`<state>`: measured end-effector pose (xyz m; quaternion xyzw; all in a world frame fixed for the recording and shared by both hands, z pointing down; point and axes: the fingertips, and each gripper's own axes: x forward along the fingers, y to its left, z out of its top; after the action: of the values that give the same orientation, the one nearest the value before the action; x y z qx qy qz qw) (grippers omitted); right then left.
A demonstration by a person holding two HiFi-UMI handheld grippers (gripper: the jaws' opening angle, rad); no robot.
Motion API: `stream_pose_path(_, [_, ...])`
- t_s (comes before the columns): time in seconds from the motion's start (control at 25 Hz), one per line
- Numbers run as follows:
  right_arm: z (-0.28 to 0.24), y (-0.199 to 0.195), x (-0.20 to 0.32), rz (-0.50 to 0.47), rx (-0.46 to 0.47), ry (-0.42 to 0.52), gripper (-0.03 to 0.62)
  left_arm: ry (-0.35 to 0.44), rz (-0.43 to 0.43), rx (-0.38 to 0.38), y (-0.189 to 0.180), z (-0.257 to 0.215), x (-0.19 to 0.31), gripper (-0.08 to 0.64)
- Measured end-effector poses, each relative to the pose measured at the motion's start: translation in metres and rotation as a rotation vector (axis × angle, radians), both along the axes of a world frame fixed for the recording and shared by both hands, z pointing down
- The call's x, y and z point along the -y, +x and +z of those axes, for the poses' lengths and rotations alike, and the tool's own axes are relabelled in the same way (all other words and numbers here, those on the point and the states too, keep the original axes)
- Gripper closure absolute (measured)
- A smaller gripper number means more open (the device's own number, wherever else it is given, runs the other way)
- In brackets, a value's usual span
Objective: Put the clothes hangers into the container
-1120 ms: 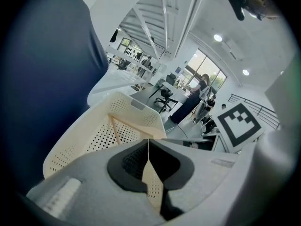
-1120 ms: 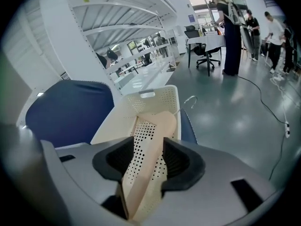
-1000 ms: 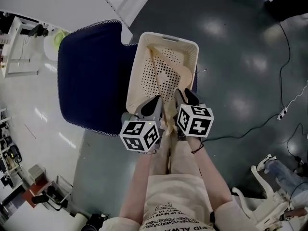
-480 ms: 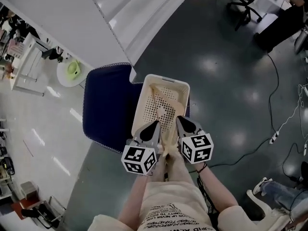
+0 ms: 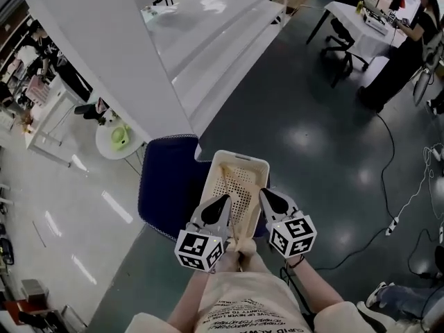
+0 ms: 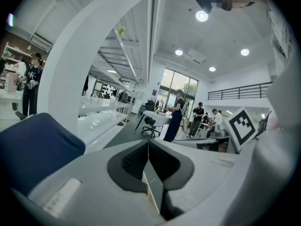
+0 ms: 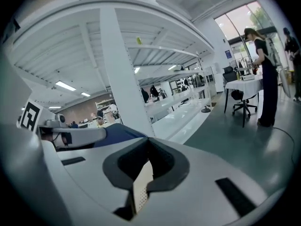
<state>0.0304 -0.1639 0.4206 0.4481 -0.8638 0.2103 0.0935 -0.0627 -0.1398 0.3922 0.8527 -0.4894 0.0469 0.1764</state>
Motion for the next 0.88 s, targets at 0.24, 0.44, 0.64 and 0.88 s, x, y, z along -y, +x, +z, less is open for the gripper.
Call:
stream_pose_path(0.24, [-0.043, 0.002, 0.0, -0.013, 0.031, 0.094, 0.589, 0.082, 0.009, 0.037, -0.007, -0.033, 0.001, 0.537])
stream_pose_path(0.44, [-0.073, 0.011, -0.001, -0.012, 0.051, 0.168, 0.589, 0.146, -0.006, 0.05, -0.015, -0.058, 0.002, 0.537])
stream_pose_path(0.64, [-0.098, 0.021, 0.003, 0.008, 0.077, 0.234, 0.589, 0.193, -0.034, 0.058, -0.026, -0.075, 0.002, 0.537])
stream_pose_path(0.88, [-0.124, 0.032, 0.008, 0.033, 0.102, 0.299, 0.589, 0.254, -0.086, 0.073, -0.043, -0.097, 0.005, 0.537])
